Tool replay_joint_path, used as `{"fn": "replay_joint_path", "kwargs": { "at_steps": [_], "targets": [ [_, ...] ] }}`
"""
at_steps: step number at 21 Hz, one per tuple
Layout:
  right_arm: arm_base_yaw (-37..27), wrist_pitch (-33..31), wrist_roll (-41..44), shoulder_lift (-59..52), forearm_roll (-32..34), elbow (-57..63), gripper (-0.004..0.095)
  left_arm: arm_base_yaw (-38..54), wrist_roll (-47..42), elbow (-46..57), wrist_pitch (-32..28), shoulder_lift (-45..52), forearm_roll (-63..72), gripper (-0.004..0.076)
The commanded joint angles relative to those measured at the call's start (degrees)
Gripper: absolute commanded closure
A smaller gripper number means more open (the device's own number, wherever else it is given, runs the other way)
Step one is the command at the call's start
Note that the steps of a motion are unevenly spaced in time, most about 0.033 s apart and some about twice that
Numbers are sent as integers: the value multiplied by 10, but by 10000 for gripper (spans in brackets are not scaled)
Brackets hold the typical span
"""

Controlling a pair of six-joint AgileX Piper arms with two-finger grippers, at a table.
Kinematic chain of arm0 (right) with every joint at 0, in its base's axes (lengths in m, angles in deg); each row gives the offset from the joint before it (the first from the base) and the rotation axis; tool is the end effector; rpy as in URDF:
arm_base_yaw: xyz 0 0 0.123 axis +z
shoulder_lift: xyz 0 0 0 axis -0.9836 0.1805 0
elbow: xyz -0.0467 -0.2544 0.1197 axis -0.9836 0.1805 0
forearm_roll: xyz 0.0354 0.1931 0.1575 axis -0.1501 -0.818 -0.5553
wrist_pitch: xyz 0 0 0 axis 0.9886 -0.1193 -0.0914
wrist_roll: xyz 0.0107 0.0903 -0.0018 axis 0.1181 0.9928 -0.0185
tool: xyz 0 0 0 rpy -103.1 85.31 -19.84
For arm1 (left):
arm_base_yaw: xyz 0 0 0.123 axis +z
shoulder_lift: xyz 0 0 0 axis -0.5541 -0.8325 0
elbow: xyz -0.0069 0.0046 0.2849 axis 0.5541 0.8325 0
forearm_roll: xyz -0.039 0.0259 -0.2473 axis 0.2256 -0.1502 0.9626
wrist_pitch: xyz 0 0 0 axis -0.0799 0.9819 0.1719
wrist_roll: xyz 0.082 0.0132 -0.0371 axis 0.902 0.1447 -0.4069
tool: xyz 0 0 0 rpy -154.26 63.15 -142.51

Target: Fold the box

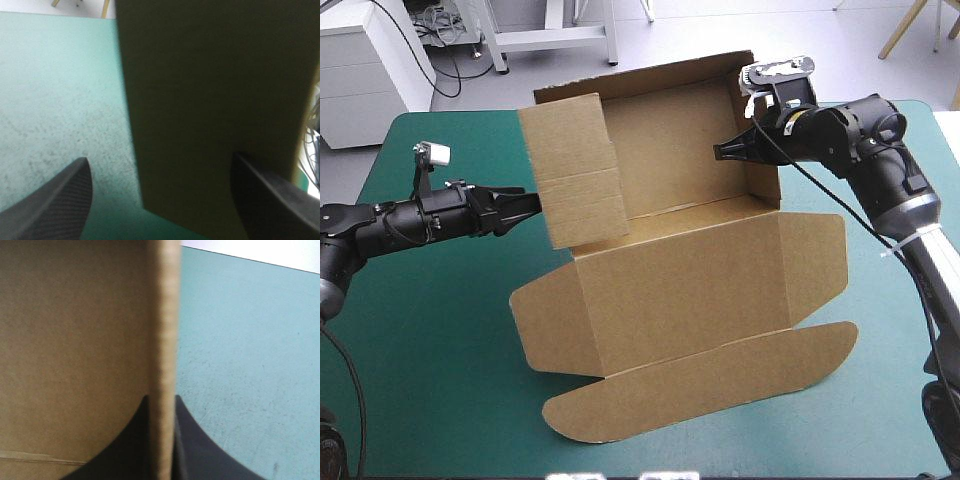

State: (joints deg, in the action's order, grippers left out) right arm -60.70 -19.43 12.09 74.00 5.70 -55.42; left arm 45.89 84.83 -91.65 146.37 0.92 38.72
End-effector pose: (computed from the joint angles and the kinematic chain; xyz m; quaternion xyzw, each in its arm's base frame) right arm 0.3312 0.1143 0.4337 -0.1297 0.8941 0.0839 0.4204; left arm 0.2762 -0.0249 0.3474 0.1528 0.7822 -0.4468 0.4064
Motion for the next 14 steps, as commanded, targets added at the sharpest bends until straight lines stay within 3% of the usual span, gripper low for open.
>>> {"fn": "replay_joint_path", "kwargs": {
  "at_steps": [1, 12, 14],
  "targets": [
    [-3, 41, 11, -12, 16, -17, 927, -25, 12, -15, 61, 28, 88, 178],
    [0, 45, 42, -4, 31, -17, 925, -63, 9, -15, 48, 28, 125, 178],
    [24, 46, 52, -4, 46, -17, 925, -64, 2, -15, 33, 28, 111, 178]
  ]
}}
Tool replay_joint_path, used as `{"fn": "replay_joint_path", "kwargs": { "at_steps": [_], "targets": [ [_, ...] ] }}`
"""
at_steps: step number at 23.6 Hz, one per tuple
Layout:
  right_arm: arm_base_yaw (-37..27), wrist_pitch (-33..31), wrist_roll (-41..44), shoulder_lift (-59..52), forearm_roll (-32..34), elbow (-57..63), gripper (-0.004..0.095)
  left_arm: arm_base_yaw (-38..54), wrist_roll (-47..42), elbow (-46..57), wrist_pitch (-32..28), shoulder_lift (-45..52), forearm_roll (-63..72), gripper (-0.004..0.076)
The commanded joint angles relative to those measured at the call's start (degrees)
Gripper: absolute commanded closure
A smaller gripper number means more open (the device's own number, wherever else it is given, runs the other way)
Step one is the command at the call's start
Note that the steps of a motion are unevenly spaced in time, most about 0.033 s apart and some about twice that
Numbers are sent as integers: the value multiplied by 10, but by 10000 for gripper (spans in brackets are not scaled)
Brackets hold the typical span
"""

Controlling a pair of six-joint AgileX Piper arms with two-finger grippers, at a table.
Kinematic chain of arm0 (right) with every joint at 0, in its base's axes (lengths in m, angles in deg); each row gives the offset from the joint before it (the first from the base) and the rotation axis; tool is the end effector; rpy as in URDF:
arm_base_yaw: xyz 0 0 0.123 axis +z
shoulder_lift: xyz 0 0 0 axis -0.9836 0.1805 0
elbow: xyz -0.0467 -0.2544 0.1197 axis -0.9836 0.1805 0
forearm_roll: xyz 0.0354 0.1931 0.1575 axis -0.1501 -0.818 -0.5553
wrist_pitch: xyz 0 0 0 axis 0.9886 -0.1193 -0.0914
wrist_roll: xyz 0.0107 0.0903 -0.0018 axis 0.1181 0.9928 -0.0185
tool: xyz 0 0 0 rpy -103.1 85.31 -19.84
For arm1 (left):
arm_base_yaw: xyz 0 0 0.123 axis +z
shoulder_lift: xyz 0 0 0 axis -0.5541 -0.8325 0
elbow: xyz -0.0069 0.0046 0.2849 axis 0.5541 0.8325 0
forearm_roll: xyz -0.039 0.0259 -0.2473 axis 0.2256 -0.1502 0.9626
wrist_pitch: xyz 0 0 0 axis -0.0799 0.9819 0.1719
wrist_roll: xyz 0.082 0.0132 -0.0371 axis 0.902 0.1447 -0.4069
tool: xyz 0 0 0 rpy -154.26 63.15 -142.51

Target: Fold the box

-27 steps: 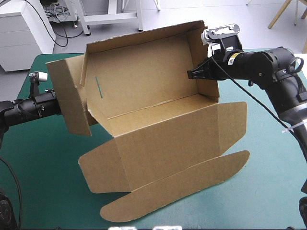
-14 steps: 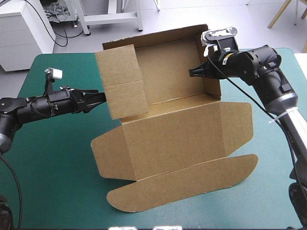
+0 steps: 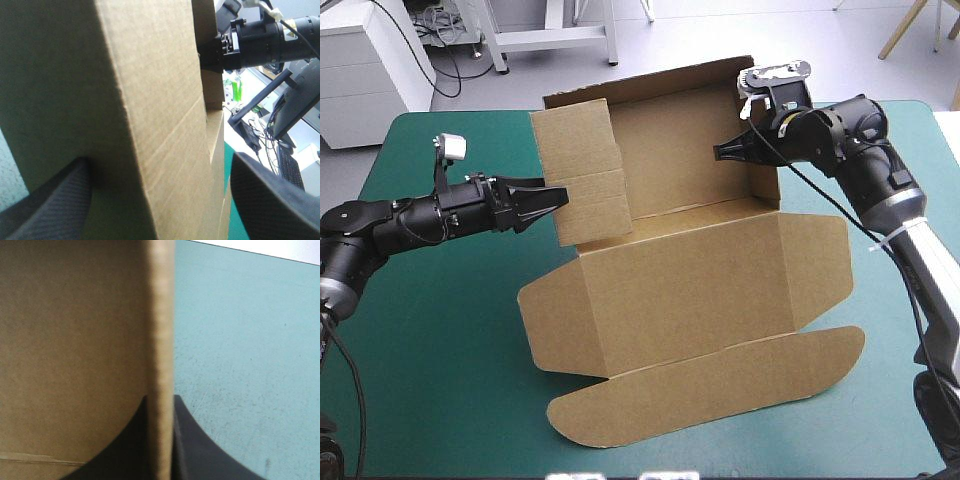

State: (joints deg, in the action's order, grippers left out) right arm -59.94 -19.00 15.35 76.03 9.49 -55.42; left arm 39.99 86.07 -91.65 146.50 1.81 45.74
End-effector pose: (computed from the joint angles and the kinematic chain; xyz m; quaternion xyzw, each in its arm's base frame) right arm 0.3419 0.1179 0.4218 -0.1173 0.9014 0.0642 0.4117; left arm 0.2709 -0.0549 0.3616 0.1751 0.7395 -0.4997 0.4156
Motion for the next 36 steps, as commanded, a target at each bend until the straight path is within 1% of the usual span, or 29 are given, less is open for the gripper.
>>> {"fn": "replay_joint_path", "kwargs": {
  "at_steps": [1, 2, 4, 5, 6, 9, 10, 12, 15, 18, 22, 25, 27, 28, 29, 30, 31, 32, 33, 36],
  "targets": [
    [35, 48, 36, -24, 32, -17, 925, -14, -36, -17, 7, 21, 36, 178],
    [41, 50, 47, -24, 43, -17, 925, -24, -46, -21, -15, 25, 23, 178],
    [55, 57, 68, -24, 62, -17, 925, -52, -86, -35, -95, 37, -38, 178],
    [57, 58, 72, -24, 67, -17, 925, -72, -119, -42, -142, 45, -83, 178],
    [61, 60, 76, -24, 70, -17, 925, -94, -157, -49, -191, 52, -129, 178],
    [62, 60, 78, -24, 69, -17, 925, -160, -280, -61, -308, 68, -257, 178],
    [62, 60, 77, -24, 69, -17, 925, -176, -325, -65, -339, 70, -291, 178],
    [62, 60, 81, -24, 69, -17, 926, -212, -408, -69, -380, 70, -368, 178],
    [65, 57, 82, -24, 69, -17, 925, -242, -507, -72, -414, 63, -467, 178],
    [70, 56, 82, -24, 69, -17, 925, -250, -565, -80, -426, 50, -520, 178],
    [71, 58, 82, -24, 66, -17, 926, -250, -573, -96, -447, 31, -526, 178],
    [71, 58, 82, -24, 67, -17, 925, -250, -573, -96, -450, 21, -524, 188],
    [71, 58, 82, -24, 67, -17, 926, -250, -573, -96, -450, 19, -524, 243],
    [71, 58, 82, -24, 67, -17, 926, -250, -572, -96, -450, 19, -532, 309],
    [71, 58, 82, -24, 67, -17, 926, -250, -570, -96, -450, 19, -535, 342],
    [71, 58, 82, -24, 68, -17, 925, -250, -569, -98, -450, 19, -548, 448],
    [71, 58, 82, -24, 68, -17, 925, -250, -569, -99, -450, 19, -554, 518],
    [71, 58, 82, -24, 68, -17, 925, -250, -568, -106, -448, 19, -566, 685],
    [71, 58, 82, -24, 68, -17, 925, -250, -566, -119, -436, 19, -576, 731],
    [71, 60, 86, -24, 68, -17, 925, -251, -566, -145, -406, 15, -590, 734]
  ]
}}
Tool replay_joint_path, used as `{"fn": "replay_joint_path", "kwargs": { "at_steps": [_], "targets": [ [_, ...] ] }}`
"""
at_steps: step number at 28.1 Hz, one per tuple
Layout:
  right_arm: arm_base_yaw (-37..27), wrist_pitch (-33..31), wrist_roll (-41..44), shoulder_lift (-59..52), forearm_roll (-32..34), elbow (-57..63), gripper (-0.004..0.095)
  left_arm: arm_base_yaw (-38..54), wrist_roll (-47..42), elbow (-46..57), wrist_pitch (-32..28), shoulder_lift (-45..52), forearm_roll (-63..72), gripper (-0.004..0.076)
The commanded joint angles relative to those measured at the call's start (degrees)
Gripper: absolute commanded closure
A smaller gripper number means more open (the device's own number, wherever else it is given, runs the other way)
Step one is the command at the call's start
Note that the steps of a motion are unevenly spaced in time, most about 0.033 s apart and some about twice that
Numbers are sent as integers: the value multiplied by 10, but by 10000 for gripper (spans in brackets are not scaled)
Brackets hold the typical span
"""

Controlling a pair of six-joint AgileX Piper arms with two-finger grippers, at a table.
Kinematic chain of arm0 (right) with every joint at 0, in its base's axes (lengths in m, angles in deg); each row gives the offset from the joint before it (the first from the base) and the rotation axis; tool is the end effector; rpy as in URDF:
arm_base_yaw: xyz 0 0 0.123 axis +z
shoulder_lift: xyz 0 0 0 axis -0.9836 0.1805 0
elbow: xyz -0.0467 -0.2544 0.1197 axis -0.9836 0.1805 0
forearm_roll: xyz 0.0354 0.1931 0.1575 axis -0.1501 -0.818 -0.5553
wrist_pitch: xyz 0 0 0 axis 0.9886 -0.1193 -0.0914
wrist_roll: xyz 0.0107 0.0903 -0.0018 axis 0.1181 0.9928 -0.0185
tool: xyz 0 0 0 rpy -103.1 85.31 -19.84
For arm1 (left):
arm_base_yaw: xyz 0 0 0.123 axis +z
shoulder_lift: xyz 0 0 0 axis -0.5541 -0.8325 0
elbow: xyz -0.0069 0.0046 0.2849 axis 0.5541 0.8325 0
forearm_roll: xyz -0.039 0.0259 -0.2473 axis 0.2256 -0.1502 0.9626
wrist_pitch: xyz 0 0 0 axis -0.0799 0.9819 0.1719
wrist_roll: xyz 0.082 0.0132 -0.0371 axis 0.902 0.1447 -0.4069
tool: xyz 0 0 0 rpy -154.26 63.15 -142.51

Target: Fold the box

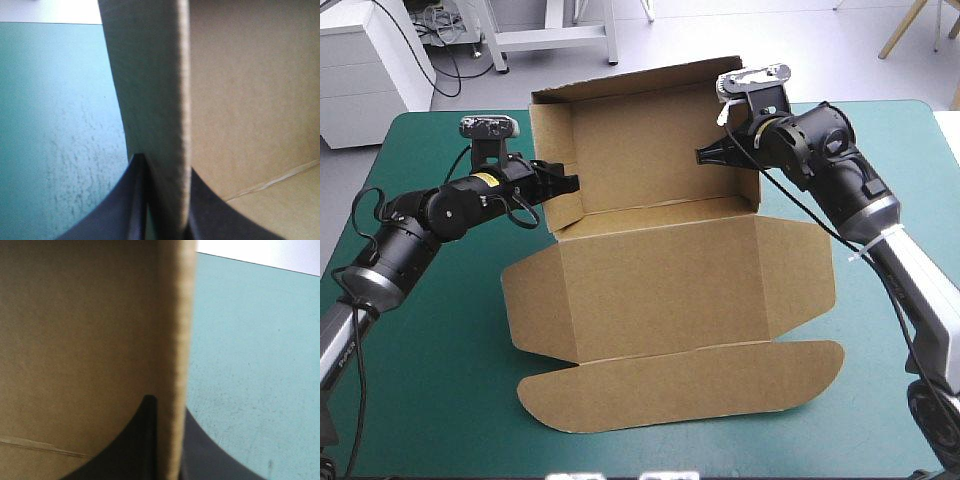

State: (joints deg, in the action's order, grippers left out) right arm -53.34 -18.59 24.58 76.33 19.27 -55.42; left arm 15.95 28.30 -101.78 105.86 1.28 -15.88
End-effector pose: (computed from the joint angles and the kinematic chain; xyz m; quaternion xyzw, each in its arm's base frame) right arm 0.3330 0.1461 0.4221 -0.1135 0.8963 0.0417 0.4266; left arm 0.2951 -0.1121 0.3750 0.0611 0.8554 -0.2243 0.4629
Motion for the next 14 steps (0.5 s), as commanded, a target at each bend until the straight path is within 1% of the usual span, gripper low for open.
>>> {"fn": "replay_joint_path", "kwargs": {
  "at_steps": [1, 4, 7, 11, 12, 14],
  "targets": [
    [5, 56, -2, -27, -29, -17, 925, -11, 11, -52, 10, 17, 25, 734],
    [5, 56, 18, -27, -29, -17, 925, -27, -6, -85, 41, 4, -9, 734],
    [5, 47, 32, -27, -29, -17, 916, -73, -101, -130, 82, -28, -144, 734],
    [5, 20, 42, -27, -29, -17, 907, -138, -254, -189, 161, -76, -349, 734],
    [5, 12, 49, -27, -29, -17, 907, -147, -277, -201, 180, -87, -369, 734],
    [5, -11, 55, -26, -34, -17, 907, -160, -289, -227, 209, -110, -375, 734]
  ]
}}
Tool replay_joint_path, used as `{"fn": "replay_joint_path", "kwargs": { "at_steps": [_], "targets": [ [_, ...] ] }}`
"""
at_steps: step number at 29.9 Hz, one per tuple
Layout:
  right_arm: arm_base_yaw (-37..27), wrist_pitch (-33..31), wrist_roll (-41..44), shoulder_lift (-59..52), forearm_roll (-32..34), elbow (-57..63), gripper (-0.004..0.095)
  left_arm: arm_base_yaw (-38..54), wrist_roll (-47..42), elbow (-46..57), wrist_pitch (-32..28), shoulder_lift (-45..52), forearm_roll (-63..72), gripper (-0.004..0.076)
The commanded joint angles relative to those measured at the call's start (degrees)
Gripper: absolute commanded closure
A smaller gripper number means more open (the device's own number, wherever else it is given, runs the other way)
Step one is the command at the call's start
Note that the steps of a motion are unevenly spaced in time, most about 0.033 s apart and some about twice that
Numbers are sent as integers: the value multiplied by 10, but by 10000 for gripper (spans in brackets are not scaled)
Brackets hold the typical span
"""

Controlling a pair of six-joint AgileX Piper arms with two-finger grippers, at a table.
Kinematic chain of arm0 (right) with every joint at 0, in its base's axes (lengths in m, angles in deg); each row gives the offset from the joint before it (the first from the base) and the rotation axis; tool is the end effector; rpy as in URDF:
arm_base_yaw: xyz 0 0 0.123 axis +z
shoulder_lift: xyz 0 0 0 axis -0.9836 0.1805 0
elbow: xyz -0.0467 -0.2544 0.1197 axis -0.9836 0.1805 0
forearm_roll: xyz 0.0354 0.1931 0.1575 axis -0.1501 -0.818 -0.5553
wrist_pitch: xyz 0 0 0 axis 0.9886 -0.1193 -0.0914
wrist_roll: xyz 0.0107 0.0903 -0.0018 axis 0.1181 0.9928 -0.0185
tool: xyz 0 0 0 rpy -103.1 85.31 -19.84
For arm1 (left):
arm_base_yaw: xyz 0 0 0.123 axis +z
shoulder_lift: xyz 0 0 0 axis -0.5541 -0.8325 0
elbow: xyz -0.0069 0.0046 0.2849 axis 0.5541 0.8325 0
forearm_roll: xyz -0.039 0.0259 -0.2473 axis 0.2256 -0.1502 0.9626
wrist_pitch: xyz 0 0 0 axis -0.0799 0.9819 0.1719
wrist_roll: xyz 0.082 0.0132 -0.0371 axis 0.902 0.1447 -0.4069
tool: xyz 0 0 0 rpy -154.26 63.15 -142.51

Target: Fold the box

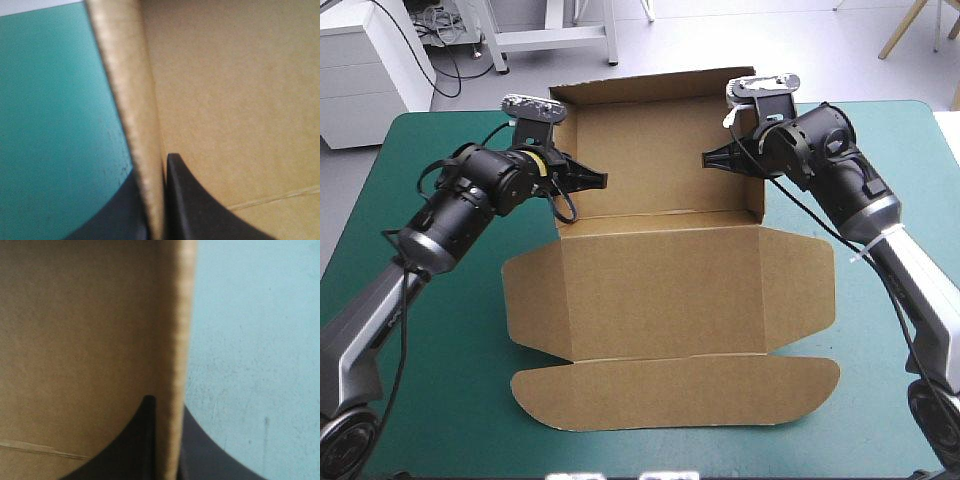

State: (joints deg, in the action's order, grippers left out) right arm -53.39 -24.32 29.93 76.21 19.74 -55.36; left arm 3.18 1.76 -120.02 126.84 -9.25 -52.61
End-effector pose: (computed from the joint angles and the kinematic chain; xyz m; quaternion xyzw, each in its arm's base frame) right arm 0.3276 0.1411 0.4162 -0.0672 0.9198 0.0389 0.3845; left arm 0.3103 -0.1643 0.3881 0.1071 0.9085 -0.0718 0.3976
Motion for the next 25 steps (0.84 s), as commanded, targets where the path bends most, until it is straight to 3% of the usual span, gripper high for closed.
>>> {"fn": "replay_joint_path", "kwargs": {
  "at_steps": [1, 9, 16, 25],
  "targets": [
    [5, 34, 3, -22, -39, -17, 907, -33, -23, -52, 8, -13, 2, 734],
    [3, -70, -23, 38, -39, -17, 908, -33, -36, -64, 62, -73, 32, 734],
    [3, -76, -51, 106, -72, -17, 908, -14, -43, -64, 108, -96, 46, 734],
    [-2, -66, -54, 143, -96, -17, 908, 7, -51, -64, 113, -100, 64, 734]
  ]
}}
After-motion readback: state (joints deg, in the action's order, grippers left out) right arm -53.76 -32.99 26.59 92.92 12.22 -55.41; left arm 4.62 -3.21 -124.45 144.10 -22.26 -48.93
